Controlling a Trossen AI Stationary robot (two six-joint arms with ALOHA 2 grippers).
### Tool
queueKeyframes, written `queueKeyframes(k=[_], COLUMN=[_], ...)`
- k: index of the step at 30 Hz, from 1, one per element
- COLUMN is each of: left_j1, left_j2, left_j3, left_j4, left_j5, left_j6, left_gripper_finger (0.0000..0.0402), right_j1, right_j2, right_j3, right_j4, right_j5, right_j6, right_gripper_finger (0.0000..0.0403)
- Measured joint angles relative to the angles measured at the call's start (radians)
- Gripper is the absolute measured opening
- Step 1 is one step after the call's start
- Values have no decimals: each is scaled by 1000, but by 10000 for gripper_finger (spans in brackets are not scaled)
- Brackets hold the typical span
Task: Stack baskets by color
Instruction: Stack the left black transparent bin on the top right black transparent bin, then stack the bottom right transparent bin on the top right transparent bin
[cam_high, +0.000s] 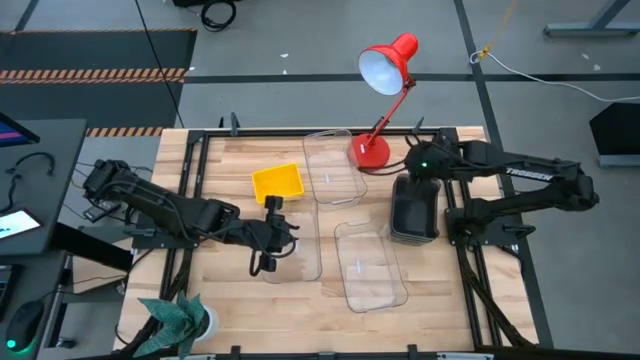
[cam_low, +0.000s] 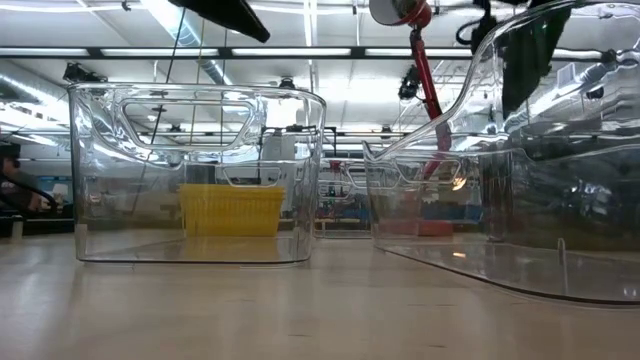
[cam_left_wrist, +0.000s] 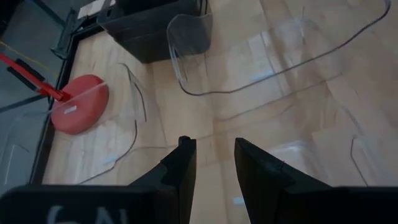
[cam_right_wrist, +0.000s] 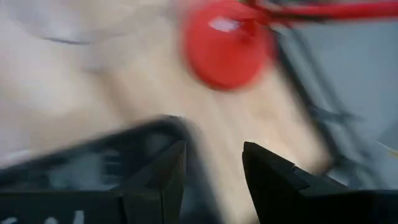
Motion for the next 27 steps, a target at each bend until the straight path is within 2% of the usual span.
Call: queueKeyframes(k=[3,6,9,16,19,24,27], left_j1=[-3,-4,-4,-4,-3,-10,-35], left_j2=[0,0,1,1,1,1,1], left_j3=[0,0,0,0,0,0,0], left_j4=[-15,-10,-14,-54,-83,-90,-93], left_j5=[2,30,65,73,85,252,279], left_j6=[-10,-22,-38,-106,-158,-252,-351], left_gripper_finger=[116,116,116,116,116,118,129], right_j1=[52,142,260,493,554,612,630], right_j2=[-6,4,31,109,158,215,232], right_j3=[-1,-1,-1,-1,-1,-1,-1], right_j4=[17,40,72,211,257,275,276], right_j5=[-165,-221,-209,-149,-146,-141,-126], right_j6=[26,107,168,294,326,363,391], right_gripper_finger=[164,164,164,161,160,160,160])
